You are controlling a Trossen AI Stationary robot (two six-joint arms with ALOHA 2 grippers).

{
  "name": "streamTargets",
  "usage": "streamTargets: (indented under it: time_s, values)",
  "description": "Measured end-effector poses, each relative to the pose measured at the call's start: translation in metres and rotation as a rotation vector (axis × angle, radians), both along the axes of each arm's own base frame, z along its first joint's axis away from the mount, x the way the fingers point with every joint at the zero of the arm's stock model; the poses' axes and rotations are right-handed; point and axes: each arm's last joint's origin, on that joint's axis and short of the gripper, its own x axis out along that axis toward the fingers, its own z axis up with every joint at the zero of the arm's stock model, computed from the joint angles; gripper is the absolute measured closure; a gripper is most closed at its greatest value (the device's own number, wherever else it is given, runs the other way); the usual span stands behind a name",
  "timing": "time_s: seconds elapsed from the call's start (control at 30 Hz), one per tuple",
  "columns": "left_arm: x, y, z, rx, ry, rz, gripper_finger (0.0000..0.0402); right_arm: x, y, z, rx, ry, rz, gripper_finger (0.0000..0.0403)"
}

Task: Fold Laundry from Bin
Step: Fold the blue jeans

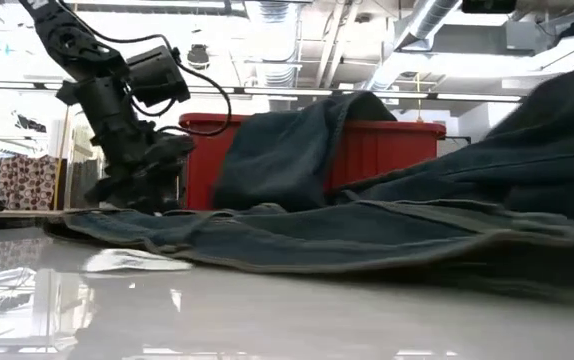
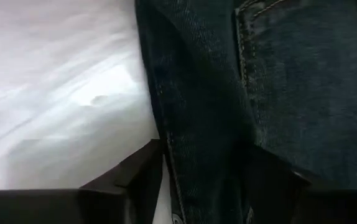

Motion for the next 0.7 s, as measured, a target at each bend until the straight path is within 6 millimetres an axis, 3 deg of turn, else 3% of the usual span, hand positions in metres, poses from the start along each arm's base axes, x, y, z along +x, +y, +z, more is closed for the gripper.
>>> streamTargets:
  time_s: [0.2, 0.33, 0.7]
  values:
    - [0.001, -0.005, 0.008, -0.117, -0.082, -0.075, 0.038, 0.001, -0.003, 0.0, -0.093, -0.025, -0.045, 0.0186]
    - [0.003, -0.014, 0.034, -0.198, -0.198, -0.119, 0.0395, 0.005, -0.007, 0.001, -0.177, -0.078, -0.075, 0.0193]
    - [-0.008, -0.042, 0.159, -0.131, -0.474, -0.182, 0.0399, 0.022, -0.025, 0.014, -0.283, -0.296, -0.03, 0.0199]
